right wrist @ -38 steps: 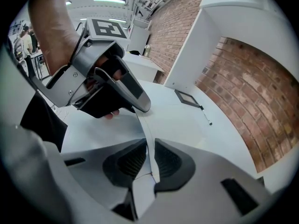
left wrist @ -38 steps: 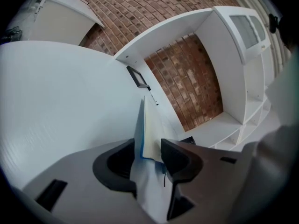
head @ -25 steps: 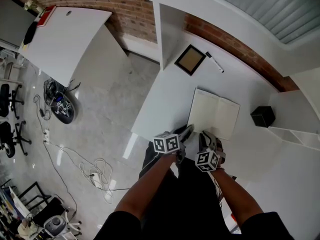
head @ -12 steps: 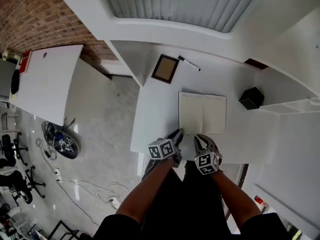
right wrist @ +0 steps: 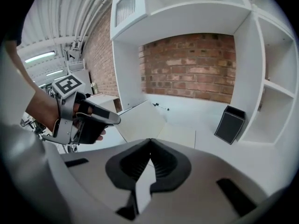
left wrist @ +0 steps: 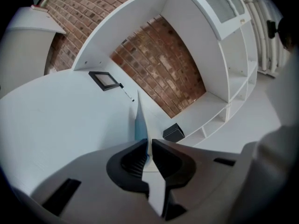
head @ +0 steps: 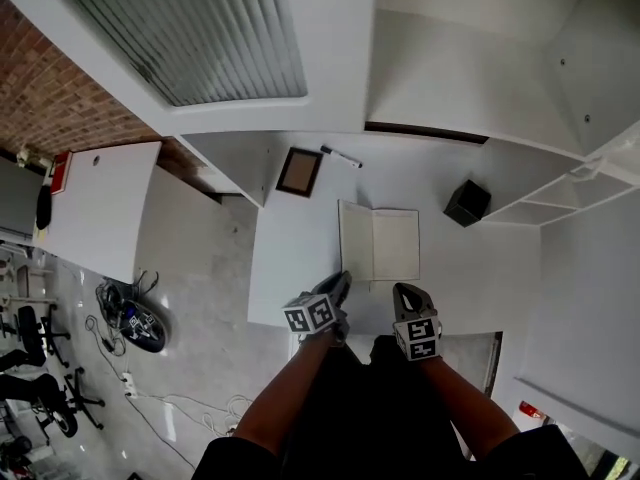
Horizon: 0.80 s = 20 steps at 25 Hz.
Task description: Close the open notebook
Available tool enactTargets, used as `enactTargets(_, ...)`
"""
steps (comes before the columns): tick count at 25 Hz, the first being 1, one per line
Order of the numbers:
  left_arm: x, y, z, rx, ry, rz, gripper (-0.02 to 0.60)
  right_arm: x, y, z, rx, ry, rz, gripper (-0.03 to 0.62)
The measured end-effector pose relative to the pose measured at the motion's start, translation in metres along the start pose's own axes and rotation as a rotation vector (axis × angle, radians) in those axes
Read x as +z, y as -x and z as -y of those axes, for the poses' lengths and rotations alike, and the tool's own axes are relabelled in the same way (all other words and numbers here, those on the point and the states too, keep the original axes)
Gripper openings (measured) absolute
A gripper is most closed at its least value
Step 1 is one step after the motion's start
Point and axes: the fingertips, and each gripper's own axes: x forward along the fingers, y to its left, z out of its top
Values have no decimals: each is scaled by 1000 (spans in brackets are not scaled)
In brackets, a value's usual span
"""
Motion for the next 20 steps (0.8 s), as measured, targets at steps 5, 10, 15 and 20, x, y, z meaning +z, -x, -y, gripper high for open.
enactTargets(5,-5,-7,34,31,-42,6,31,12,24,32,8,11,56,0)
enactTargets(10,-22,-28,66,27,-101,-5,31,4,41,61,12,6,76,0)
enactTargets(15,-35,-47,86,59,-136,-18,31,-7,55,88,15,-6,76,0)
enactTargets(20,-52,-68,102,88,-188,-60,32,-11,63,116,-6,-33,84,0)
